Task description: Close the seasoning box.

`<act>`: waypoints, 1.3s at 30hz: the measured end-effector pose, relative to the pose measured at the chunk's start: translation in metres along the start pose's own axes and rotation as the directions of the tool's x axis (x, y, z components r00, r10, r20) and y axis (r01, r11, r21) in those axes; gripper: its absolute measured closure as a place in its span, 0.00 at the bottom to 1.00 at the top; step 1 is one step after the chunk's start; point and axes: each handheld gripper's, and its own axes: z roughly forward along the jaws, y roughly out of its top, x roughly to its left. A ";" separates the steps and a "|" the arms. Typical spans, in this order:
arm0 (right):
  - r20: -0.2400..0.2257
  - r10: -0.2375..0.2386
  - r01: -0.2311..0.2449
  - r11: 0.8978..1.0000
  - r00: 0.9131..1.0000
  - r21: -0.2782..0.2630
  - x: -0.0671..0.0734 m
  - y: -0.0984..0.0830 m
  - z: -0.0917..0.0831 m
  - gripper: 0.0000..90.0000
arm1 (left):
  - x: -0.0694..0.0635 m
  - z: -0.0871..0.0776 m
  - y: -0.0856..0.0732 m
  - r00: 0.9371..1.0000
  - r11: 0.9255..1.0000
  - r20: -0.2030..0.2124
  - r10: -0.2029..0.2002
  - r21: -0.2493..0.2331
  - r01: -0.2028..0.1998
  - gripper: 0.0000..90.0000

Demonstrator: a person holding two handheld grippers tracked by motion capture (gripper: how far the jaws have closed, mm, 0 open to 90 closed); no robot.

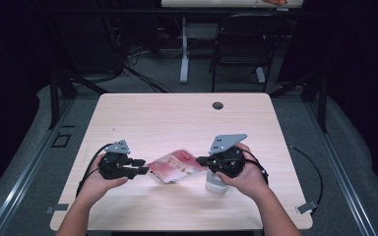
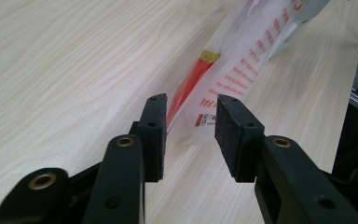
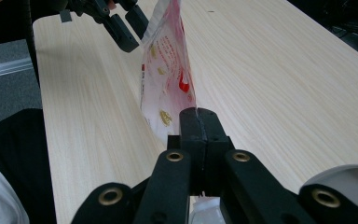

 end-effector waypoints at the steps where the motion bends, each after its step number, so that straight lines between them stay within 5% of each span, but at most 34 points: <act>1: -0.001 0.001 -0.001 1.000 1.000 -0.002 0.000 0.000 0.000 1.00 | 0.000 0.000 0.000 1.000 1.000 -0.001 0.002 0.002 -0.002 0.72; 23: -0.002 0.007 -0.007 0.999 1.000 -0.034 0.000 0.011 0.005 1.00 | 0.001 0.004 -0.001 1.000 1.000 -0.011 -0.005 0.024 0.005 0.81; 39: -0.025 0.000 -0.002 0.998 1.000 -0.060 0.005 0.025 0.013 1.00 | -0.004 -0.008 0.002 1.000 1.000 -0.008 0.009 -0.024 -0.009 0.78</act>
